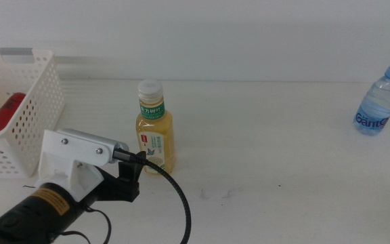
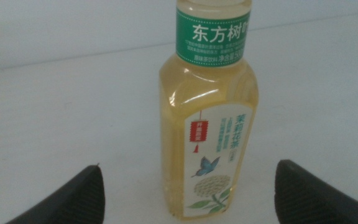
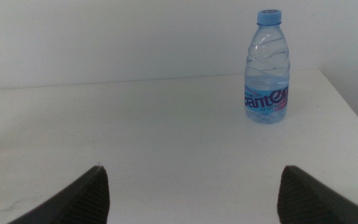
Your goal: Use arms to grab the bottles and put them into the dustbin to the left of the table.
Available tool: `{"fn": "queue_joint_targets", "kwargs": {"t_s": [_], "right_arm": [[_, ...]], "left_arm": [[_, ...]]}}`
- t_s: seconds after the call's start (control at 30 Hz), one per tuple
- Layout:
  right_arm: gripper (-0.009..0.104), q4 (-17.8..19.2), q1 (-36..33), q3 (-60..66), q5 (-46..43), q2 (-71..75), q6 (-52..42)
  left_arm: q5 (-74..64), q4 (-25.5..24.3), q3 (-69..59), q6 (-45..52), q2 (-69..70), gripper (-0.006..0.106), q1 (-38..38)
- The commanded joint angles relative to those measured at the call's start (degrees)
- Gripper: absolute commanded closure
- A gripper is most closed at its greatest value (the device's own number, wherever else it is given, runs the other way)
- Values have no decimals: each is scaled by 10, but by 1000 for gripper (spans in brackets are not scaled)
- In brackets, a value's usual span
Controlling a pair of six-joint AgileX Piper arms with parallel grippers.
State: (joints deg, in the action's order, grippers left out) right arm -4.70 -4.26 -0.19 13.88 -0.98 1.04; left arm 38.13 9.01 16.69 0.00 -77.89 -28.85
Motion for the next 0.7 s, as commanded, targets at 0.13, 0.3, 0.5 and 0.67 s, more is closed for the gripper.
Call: {"fn": "queue_joint_targets", "kwargs": {"t_s": [0.13, 0.3, 0.5, 0.67], "right_arm": [[16, 5, 3, 2, -3, 3, -5], [16, 5, 3, 2, -3, 3, -5], [16, 5, 3, 2, -3, 3, -5], [16, 5, 3, 2, -3, 3, -5]], "left_arm": [[38, -35, 7, -70, -18, 7, -3], [8, -33, 30, -79, -21, 7, -6], [50, 157, 53, 0, -71, 7, -102], [151, 292, 59, 70, -117, 7, -177]]}}
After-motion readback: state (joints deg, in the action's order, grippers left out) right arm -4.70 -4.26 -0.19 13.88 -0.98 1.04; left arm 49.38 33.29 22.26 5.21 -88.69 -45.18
